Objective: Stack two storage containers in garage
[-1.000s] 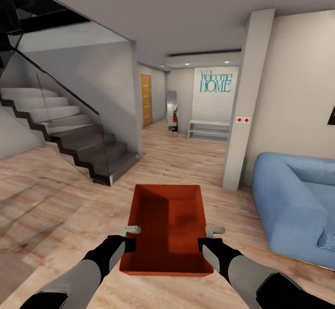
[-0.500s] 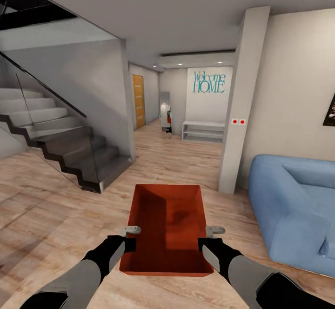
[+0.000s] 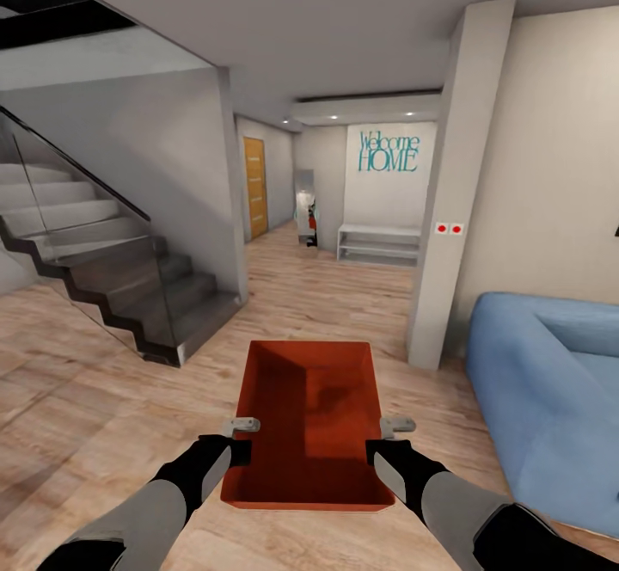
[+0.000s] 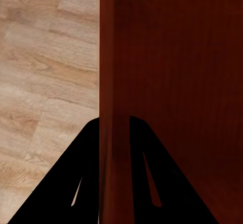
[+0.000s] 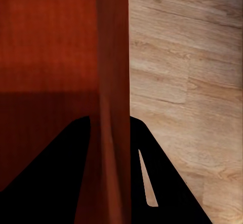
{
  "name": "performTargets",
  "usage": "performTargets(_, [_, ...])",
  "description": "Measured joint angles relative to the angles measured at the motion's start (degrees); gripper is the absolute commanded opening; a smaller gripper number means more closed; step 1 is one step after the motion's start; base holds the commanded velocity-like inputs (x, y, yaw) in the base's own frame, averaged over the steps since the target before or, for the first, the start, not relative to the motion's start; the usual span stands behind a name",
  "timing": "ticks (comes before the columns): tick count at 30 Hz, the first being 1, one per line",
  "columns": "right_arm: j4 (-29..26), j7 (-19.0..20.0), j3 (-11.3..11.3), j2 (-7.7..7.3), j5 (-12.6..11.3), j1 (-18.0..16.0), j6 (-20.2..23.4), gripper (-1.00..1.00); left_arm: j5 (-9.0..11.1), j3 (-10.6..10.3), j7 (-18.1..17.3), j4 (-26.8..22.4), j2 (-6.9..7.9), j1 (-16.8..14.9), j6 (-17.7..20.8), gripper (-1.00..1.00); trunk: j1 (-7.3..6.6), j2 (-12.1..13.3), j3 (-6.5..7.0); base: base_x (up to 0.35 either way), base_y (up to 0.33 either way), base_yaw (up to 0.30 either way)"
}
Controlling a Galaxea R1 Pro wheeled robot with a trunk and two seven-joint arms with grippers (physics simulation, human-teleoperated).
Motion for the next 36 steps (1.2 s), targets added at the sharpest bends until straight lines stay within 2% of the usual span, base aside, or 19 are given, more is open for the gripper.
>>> performTargets(36, [-0.01, 0.00, -0.02, 0.00, 0.06, -0.02, 0.06, -1.00, 0.02, 0.02, 0.00, 0.01, 0.00, 0.00, 0.01, -1.00, 0.00, 0.00, 0.00, 0.321, 0.000, 0.000])
